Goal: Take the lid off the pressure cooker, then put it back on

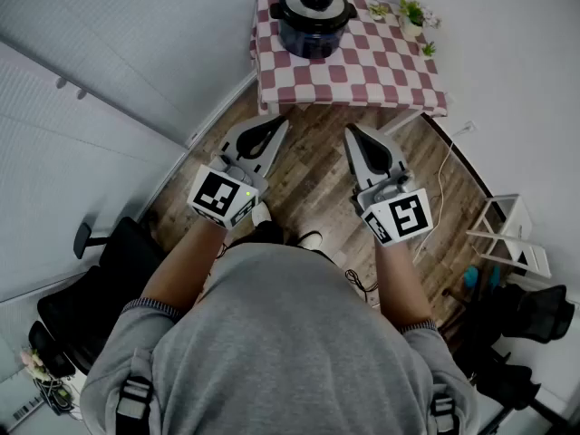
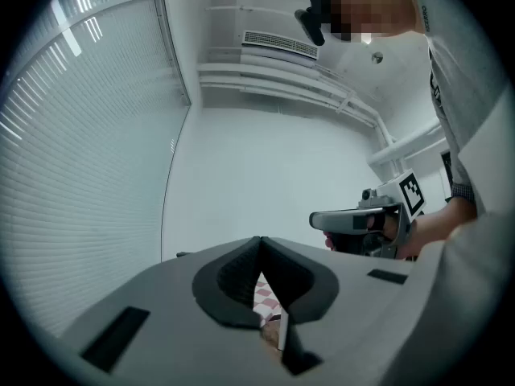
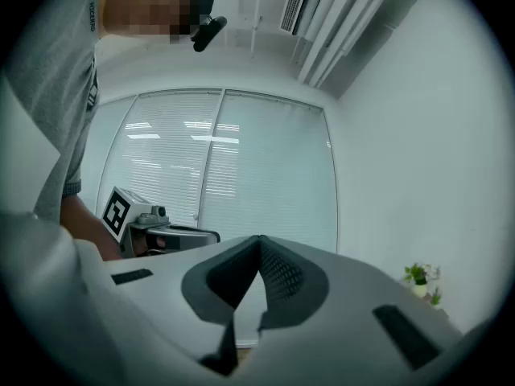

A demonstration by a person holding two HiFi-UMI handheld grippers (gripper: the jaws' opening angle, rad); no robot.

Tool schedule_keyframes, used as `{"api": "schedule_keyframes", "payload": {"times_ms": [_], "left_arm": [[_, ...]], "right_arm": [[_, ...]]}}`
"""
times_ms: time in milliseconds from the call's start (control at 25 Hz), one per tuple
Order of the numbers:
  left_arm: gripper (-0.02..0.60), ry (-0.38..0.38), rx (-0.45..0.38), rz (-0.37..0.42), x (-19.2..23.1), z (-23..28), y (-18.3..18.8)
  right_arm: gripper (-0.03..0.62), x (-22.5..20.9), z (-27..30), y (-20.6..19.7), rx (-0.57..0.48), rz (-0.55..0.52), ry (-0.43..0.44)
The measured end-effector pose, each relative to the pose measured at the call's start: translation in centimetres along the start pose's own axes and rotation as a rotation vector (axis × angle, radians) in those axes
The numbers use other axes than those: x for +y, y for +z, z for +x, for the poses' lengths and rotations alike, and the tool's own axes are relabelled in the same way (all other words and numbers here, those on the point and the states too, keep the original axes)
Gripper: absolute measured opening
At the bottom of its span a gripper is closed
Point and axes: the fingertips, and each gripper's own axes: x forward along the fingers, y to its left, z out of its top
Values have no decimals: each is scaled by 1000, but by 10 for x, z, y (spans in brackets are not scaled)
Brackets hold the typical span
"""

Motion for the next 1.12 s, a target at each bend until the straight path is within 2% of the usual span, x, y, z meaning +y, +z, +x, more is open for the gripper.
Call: {"api": "schedule_keyframes", "payload": {"times_ms": [360,680,760,840,1000,1120], "left_arm": [[17,-4,21,-5,5,-1,-4],[20,-7,41,-11,11,2,-9],[41,-12,43,-14,12,3,-10],[99,-18,49,-16,12,4,-11],[213,-18,62,-17,18,6,-15],[269,-11,65,-20,23,7,-16]], "right_arm": [[6,-1,4,-6,14,-9,-11],[8,-10,5,-16,17,39,-7],[17,-10,5,-18,26,30,0],[72,-10,5,-20,35,23,14],[238,-11,10,-24,45,26,36],[319,-11,16,-27,61,32,42]]}}
